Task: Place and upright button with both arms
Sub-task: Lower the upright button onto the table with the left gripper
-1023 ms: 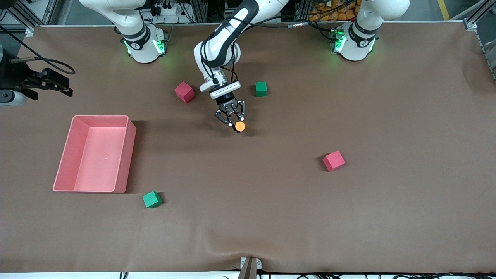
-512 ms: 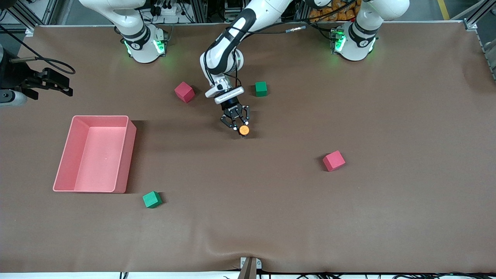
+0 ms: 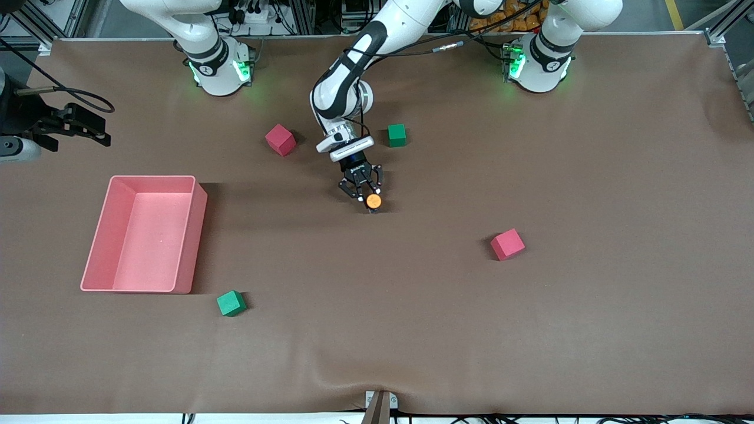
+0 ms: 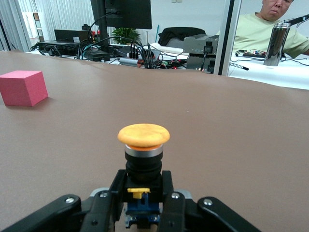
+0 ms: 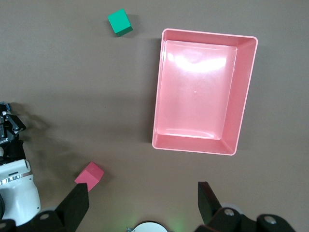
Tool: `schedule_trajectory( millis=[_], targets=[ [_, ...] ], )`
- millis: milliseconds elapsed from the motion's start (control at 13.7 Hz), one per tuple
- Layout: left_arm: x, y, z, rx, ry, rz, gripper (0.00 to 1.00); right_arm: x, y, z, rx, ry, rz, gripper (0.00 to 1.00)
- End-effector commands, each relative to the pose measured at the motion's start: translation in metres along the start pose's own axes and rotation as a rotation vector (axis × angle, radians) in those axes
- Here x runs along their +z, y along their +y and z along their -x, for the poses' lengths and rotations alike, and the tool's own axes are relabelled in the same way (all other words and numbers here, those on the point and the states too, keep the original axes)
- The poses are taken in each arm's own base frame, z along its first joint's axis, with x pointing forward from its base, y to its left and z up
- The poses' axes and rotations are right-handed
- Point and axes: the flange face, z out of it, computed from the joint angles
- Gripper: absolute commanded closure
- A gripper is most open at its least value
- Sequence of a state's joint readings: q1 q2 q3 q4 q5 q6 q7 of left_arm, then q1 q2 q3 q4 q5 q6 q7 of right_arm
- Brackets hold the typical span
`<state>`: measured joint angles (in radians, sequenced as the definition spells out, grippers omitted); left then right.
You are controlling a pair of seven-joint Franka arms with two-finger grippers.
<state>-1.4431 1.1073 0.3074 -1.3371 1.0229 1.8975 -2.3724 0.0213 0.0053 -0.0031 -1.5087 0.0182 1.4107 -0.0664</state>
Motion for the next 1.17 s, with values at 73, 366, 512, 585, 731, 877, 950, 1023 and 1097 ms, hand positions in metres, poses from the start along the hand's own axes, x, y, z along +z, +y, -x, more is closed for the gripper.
schedule_trajectory(
  millis=[73,366,512,585,731,877,950,1023,1097],
  targets=[
    [0.003,0.0,0.008,-0.012,0.047,0.012,0.94,-0.003,0.0,0.002,0.003,-0.002,-0.01,0.0],
    [0.003,0.0,0.008,-0.007,0.045,0.015,0.24,-0.002,-0.001,0.001,0.002,-0.003,-0.009,0.0],
    [0.003,0.0,0.008,0.004,0.05,0.019,0.0,-0.005,0.001,0.006,0.005,-0.013,-0.009,0.0],
    [0.002,0.001,0.007,0.004,0.049,0.021,0.0,-0.004,0.003,0.007,0.009,-0.019,-0.01,0.0],
    [0.001,0.002,0.005,0.011,0.048,0.022,0.0,-0.004,0.006,0.006,0.016,-0.019,-0.009,0.0],
    [-0.004,0.003,0.003,0.048,0.045,0.027,0.0,-0.006,0.004,0.007,0.013,-0.014,-0.008,0.0],
    [-0.014,0.004,0.005,0.074,0.026,0.035,0.0,-0.005,0.005,0.006,0.014,-0.017,-0.009,0.0],
    [-0.027,0.008,-0.003,0.1,0.001,0.039,0.0,-0.006,0.005,0.007,0.014,-0.014,-0.008,0.0],
    [-0.04,0.011,-0.012,0.112,-0.019,0.048,0.0,-0.005,0.004,0.006,0.013,-0.017,-0.008,0.0]
  ],
)
